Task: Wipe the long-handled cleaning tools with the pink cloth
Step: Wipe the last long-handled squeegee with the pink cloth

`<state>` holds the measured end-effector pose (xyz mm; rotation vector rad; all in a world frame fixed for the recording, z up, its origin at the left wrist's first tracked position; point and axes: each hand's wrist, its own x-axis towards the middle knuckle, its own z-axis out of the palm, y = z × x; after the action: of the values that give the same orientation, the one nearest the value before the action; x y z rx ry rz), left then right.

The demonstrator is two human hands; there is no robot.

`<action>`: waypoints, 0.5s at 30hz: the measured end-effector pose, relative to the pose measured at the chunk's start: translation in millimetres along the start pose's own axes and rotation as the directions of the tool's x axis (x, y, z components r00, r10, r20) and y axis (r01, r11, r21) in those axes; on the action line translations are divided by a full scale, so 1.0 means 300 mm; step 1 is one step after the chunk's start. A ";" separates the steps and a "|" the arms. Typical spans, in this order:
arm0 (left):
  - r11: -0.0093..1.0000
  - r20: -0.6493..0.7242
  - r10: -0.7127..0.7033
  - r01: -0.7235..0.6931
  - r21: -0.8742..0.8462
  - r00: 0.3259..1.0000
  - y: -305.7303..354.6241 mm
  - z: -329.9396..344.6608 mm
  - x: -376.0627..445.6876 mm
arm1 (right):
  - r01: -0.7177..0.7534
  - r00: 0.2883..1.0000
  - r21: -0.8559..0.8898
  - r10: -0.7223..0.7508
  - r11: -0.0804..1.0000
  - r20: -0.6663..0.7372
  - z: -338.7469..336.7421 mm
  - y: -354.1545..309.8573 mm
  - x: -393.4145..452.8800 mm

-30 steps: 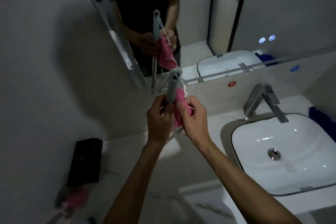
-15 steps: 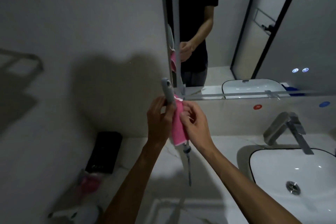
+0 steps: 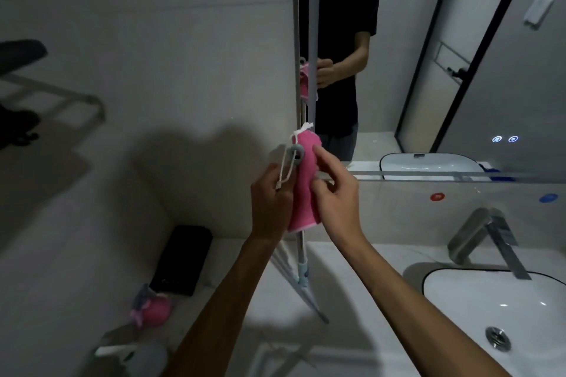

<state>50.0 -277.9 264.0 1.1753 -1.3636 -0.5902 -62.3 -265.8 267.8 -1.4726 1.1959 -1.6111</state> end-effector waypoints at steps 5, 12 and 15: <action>0.998 -0.051 0.058 -0.059 -0.017 0.997 0.033 -0.008 0.012 | 0.022 0.990 -0.103 -0.007 0.994 0.144 -0.001 0.044 -0.011; 0.998 -0.098 0.050 -0.052 -0.020 0.994 0.063 -0.031 0.034 | 0.077 0.949 -0.082 -0.048 0.994 0.312 0.004 0.048 -0.028; 0.997 -0.095 0.081 -0.080 0.017 0.992 0.067 -0.038 0.038 | 0.087 0.962 -0.044 -0.073 0.995 0.263 0.022 0.022 0.004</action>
<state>57.1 -277.2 288.8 1.1393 -1.3289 -0.4625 -56.7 -270.6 261.9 -1.7279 1.0493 -1.3909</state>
